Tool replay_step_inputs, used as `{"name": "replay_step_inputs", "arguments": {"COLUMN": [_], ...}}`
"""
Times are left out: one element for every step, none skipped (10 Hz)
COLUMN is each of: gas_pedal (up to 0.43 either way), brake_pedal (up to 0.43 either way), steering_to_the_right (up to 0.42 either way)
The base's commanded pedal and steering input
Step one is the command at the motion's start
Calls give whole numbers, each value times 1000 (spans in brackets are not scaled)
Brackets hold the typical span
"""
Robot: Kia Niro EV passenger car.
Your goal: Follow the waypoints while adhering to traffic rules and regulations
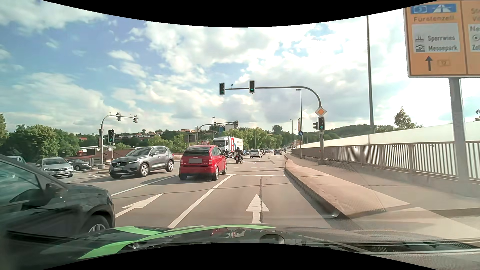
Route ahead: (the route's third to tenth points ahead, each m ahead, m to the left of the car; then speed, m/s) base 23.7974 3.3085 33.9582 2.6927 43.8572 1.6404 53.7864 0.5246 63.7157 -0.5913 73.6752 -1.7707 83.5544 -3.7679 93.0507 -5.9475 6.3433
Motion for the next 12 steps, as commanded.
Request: {"name": "replay_step_inputs", "arguments": {"gas_pedal": [138,138,150,169,189,197,197,197,197,197,197,197], "brake_pedal": [0,0,0,0,0,0,0,0,0,0,0,0], "steering_to_the_right": [4,4,6,9,13,14,14,15,16,18,19,19]}}
